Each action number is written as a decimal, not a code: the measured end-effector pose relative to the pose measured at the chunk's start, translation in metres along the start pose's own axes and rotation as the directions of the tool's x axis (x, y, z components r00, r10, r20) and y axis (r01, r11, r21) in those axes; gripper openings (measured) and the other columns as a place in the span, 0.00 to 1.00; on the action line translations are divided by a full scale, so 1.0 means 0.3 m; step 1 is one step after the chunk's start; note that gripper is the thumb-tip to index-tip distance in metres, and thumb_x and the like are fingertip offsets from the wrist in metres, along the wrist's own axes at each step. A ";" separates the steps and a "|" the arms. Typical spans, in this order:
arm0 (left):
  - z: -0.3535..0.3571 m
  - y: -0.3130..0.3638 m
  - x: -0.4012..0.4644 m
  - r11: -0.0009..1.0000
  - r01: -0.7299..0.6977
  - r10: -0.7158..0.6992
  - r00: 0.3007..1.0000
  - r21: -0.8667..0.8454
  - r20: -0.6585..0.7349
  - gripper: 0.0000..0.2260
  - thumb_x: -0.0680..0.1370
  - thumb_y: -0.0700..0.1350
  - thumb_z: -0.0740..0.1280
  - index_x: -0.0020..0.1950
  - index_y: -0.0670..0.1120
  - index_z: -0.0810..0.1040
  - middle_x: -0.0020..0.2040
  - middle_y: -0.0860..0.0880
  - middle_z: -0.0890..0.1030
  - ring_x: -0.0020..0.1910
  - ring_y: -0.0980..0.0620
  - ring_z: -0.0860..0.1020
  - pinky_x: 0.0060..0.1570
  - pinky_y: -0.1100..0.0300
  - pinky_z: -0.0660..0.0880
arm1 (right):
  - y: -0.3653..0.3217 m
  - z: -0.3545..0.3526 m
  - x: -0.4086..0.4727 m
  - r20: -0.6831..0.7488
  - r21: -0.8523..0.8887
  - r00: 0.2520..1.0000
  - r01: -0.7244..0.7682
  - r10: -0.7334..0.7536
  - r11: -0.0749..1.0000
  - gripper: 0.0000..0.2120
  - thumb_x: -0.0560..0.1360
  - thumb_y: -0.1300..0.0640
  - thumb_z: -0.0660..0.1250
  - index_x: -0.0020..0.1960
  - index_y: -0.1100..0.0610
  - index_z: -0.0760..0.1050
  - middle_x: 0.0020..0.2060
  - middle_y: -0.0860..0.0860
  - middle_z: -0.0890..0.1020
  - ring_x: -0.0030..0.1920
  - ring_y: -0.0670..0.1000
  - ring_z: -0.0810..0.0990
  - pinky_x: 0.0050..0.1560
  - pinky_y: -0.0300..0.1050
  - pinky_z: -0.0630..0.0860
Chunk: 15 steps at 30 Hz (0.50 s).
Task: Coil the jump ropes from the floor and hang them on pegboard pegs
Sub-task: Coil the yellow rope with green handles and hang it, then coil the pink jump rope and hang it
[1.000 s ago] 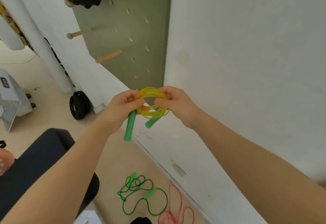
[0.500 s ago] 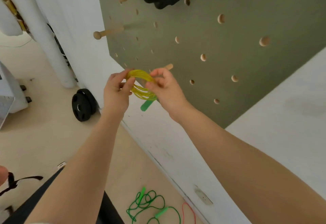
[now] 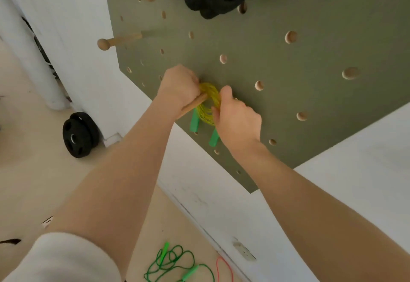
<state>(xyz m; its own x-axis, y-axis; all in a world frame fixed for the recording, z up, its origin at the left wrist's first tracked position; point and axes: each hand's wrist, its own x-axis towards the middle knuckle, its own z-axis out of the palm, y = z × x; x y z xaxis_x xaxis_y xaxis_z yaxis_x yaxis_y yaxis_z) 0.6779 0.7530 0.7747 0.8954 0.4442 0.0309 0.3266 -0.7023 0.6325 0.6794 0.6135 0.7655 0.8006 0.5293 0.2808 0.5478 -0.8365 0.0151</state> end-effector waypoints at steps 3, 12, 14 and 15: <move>0.044 0.030 -0.021 0.996 -0.001 -0.004 0.998 -0.084 -0.056 0.12 0.75 0.41 0.62 0.58 0.42 0.75 0.55 0.40 0.79 0.55 0.40 0.76 0.47 0.60 0.69 | 0.021 -0.023 -0.005 0.079 -0.052 0.996 0.042 -0.038 0.998 0.15 0.80 0.48 0.56 0.60 0.58 0.63 0.50 0.55 0.80 0.47 0.61 0.81 0.36 0.48 0.67; 0.205 0.071 -0.367 0.880 -0.463 0.469 0.819 0.102 -0.329 0.15 0.72 0.38 0.61 0.58 0.40 0.76 0.53 0.40 0.78 0.50 0.38 0.74 0.44 0.50 0.69 | 0.241 -0.001 -0.266 0.347 0.268 0.889 0.211 -0.298 0.940 0.09 0.79 0.56 0.56 0.55 0.56 0.70 0.40 0.53 0.79 0.42 0.59 0.78 0.38 0.46 0.71; 0.293 0.105 -0.448 0.887 -0.443 0.441 0.897 -0.134 -0.047 0.11 0.76 0.39 0.60 0.57 0.42 0.77 0.48 0.43 0.80 0.44 0.43 0.76 0.45 0.51 0.74 | 0.319 0.018 -0.381 0.481 0.266 0.818 0.207 -0.316 0.941 0.10 0.79 0.56 0.56 0.57 0.56 0.71 0.42 0.52 0.78 0.45 0.56 0.76 0.40 0.44 0.68; 0.347 0.115 -0.480 0.924 -0.332 0.361 0.921 -0.190 0.149 0.11 0.77 0.40 0.60 0.58 0.44 0.77 0.49 0.44 0.81 0.44 0.46 0.77 0.46 0.53 0.74 | 0.358 0.029 -0.440 0.543 0.260 0.789 0.166 -0.287 0.951 0.11 0.79 0.56 0.55 0.59 0.55 0.71 0.44 0.51 0.78 0.47 0.56 0.76 0.42 0.44 0.68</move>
<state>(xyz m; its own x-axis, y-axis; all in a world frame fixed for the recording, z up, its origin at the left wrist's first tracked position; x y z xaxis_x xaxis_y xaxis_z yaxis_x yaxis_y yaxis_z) 0.5917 0.6069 0.7116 0.9874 0.0722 0.1411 -0.0526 -0.6906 0.7213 0.6347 0.4550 0.7217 0.6068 0.7344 -0.3040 0.7174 -0.6707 -0.1882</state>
